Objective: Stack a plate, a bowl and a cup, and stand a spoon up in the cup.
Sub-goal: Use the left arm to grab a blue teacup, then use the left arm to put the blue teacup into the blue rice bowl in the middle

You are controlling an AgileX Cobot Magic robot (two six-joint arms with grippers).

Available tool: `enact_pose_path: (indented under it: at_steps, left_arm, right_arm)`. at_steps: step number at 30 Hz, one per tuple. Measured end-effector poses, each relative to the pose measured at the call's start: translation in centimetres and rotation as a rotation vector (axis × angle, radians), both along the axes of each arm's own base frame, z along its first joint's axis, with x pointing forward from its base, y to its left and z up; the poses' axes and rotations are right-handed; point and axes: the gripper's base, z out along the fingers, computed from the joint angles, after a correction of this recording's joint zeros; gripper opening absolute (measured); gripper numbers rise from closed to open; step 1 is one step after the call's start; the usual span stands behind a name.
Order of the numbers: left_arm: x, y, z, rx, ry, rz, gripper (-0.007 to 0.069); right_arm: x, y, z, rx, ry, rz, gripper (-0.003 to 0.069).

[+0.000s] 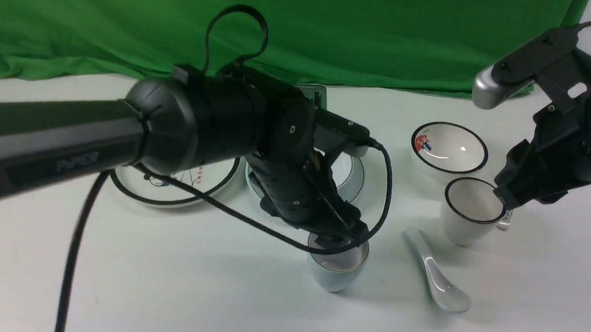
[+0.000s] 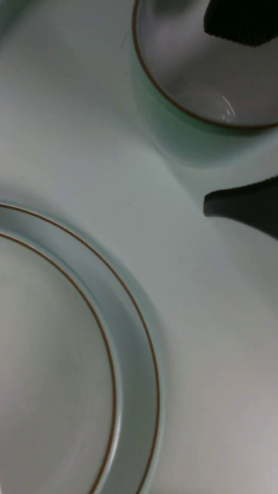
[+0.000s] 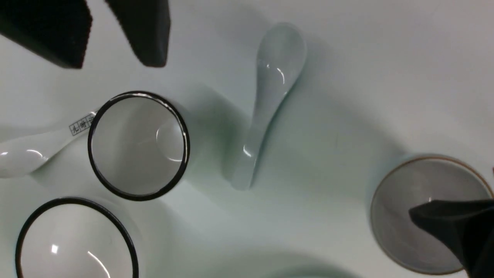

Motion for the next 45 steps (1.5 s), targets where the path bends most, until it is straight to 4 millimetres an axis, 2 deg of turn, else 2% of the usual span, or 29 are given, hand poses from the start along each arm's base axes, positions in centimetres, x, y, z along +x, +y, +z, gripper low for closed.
enact_pose_path:
  at_steps: [1,2,5,7,8,9,10,12,13,14,15,16,18,20,23,27,28,29,30,32,38,42,44,45]
  left_arm:
    - [0.0,0.0,-0.1,0.003,0.004,0.000,0.0449]
    - [0.1,-0.1,-0.9,0.017,0.021,-0.003,0.0407]
    - [0.2,-0.1,-1.5,0.031,0.029,-0.018,0.0237]
    - [0.3,0.0,-1.0,0.023,0.010,-0.027,0.0093]
    - [0.4,0.1,-0.9,0.022,0.006,-0.027,0.0069]
    - [0.9,0.4,0.2,0.010,-0.018,-0.032,0.0008]
    - [1.1,0.5,0.6,0.007,-0.024,-0.029,0.0000]
    - [2.5,1.5,2.7,-0.017,-0.048,-0.001,-0.0005]
    - [2.5,1.4,3.0,-0.021,-0.051,-0.002,-0.0005]
    - [3.6,2.2,4.5,-0.039,-0.073,0.013,-0.0005]
    - [4.1,2.6,5.2,-0.048,-0.081,0.020,-0.0005]
    - [5.6,3.8,6.7,-0.076,-0.099,0.043,-0.0005]
    - [6.8,4.4,7.8,-0.098,-0.116,0.057,-0.0005]
    - [9.5,5.5,8.5,-0.114,-0.144,0.083,-0.0005]
    - [10.9,5.6,8.1,-0.105,-0.141,0.086,-0.0005]
    - [13.6,5.0,4.9,-0.005,-0.101,0.065,-0.0005]
    - [14.0,4.9,4.1,0.013,-0.090,0.066,-0.0005]
    - [14.0,4.8,4.1,0.015,-0.091,0.065,-0.0005]
    - [14.6,4.6,2.8,0.033,-0.077,0.069,-0.0005]
    - [15.0,4.5,1.8,0.042,-0.065,0.076,-0.0005]
    - [15.1,4.4,1.6,0.039,-0.065,0.080,0.0002]
    - [15.1,4.4,1.7,0.037,-0.064,0.085,0.0075]
    - [15.1,4.4,2.1,0.028,-0.068,0.099,0.0159]
    - [15.1,4.4,2.8,0.020,-0.076,0.108,0.0232]
  right_arm:
    - [0.0,0.0,0.0,0.000,0.000,0.000,0.0260]
    - [0.0,0.0,0.0,0.000,0.000,0.000,0.0260]
    - [0.0,0.0,0.0,0.000,-0.002,0.000,0.0260]
    - [0.0,0.0,0.0,-0.001,-0.001,0.000,0.0260]
    - [0.0,0.0,0.0,-0.001,-0.001,0.000,0.0260]
    - [0.0,0.0,0.0,-0.002,-0.001,0.000,0.0260]
    - [0.0,0.0,0.0,-0.002,-0.001,0.000,0.0260]
    - [0.0,0.0,0.0,-0.002,-0.001,0.000,0.0260]
    - [0.0,0.0,0.0,-0.002,-0.001,0.000,0.0260]
    - [0.0,0.0,0.0,-0.002,-0.001,0.000,0.0260]
    - [0.0,0.0,0.0,-0.002,-0.004,0.000,0.0260]
    - [0.1,0.0,0.0,0.000,-0.010,0.001,0.0260]
    - [0.1,0.0,0.1,0.005,-0.017,0.000,0.0260]
    - [0.2,0.1,0.2,0.016,-0.031,-0.006,0.0260]
    - [0.3,0.1,0.2,0.020,-0.033,-0.011,0.0260]
    - [0.3,0.1,0.2,0.026,-0.032,-0.022,0.0260]
    - [0.3,0.1,0.2,0.028,-0.031,-0.024,0.0260]
    - [0.3,0.1,0.2,0.028,-0.031,-0.024,0.0260]
    - [0.3,0.1,0.2,0.031,-0.031,-0.030,0.0260]
    - [0.3,0.1,0.2,0.034,-0.030,-0.035,0.0262]
    - [0.8,0.4,-0.7,0.037,0.002,-0.064,0.0305]
    - [1.6,0.9,-2.1,0.035,0.056,-0.071,0.0379]
    - [2.0,1.2,-2.8,0.025,0.077,-0.068,0.0417]
    - [2.2,1.5,-3.3,0.017,0.092,-0.059,0.0449]
